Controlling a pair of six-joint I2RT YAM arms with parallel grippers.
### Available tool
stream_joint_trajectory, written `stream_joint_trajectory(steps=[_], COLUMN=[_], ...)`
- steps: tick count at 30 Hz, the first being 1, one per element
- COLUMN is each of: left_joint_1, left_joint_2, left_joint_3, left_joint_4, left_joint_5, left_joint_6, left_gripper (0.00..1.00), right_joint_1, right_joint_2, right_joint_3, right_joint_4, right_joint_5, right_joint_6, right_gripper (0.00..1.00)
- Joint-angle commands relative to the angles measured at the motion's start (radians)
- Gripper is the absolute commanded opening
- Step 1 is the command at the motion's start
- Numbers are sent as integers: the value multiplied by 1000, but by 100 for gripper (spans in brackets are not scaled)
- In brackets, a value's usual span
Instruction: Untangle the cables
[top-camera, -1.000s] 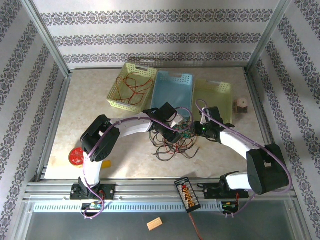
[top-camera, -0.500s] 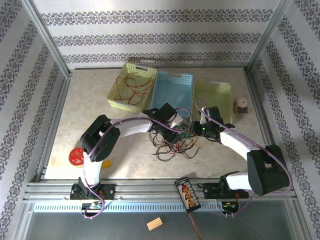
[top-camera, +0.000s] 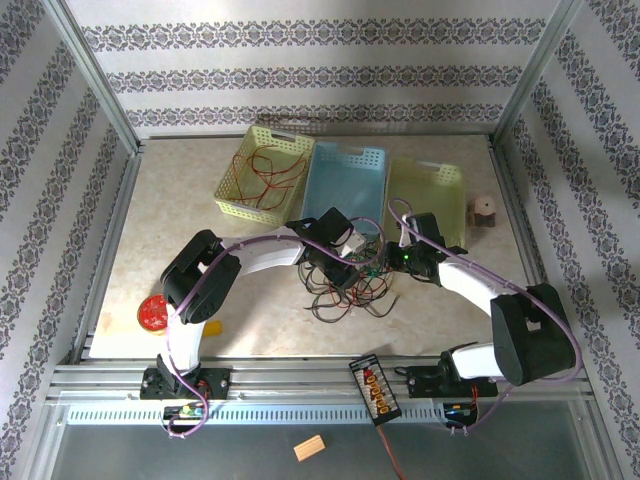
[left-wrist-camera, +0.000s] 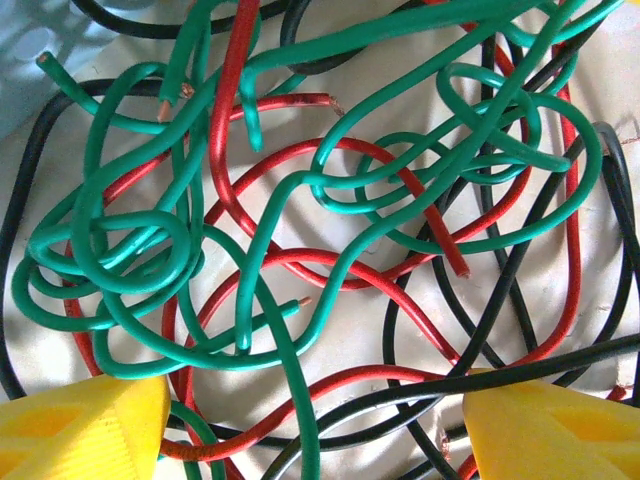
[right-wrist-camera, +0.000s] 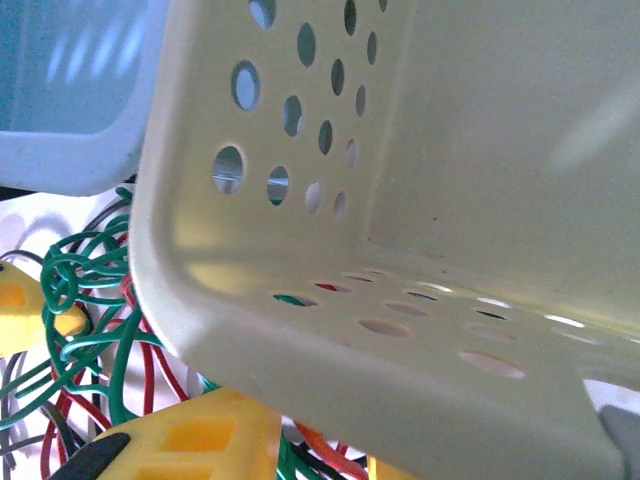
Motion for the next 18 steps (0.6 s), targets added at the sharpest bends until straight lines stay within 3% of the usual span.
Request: stream_joint_trajectory(steps=[1, 5, 7, 11, 14, 18], left_joint_1=[-15, -15, -15, -15, -15, -15], left_joint_2=[19, 22, 27, 37, 48, 47], left_joint_3=[-9, -9, -14, -26, -21, -30], left_joint_4=[-46, -44, -34, 7, 10, 11], left_joint_5=[9, -10, -36, -99, -111, -125], left_joint_6=[19, 20, 14, 3, 2, 0], left_gripper=[76, 68, 61, 33, 19, 8], right_joint_1=[1, 1, 1, 2, 3, 10], right_joint_2=[25, 3, -39, -185, -311, -436], right_joint_3=[31, 24, 13, -23, -42, -14], right_joint_4=[28, 12, -9, -57, -80, -110], right_joint_5=[1, 3, 13, 43, 58, 118], right_joint_6=[8, 2, 0, 11, 36, 43], right_gripper=[24, 9, 9, 9, 9, 9])
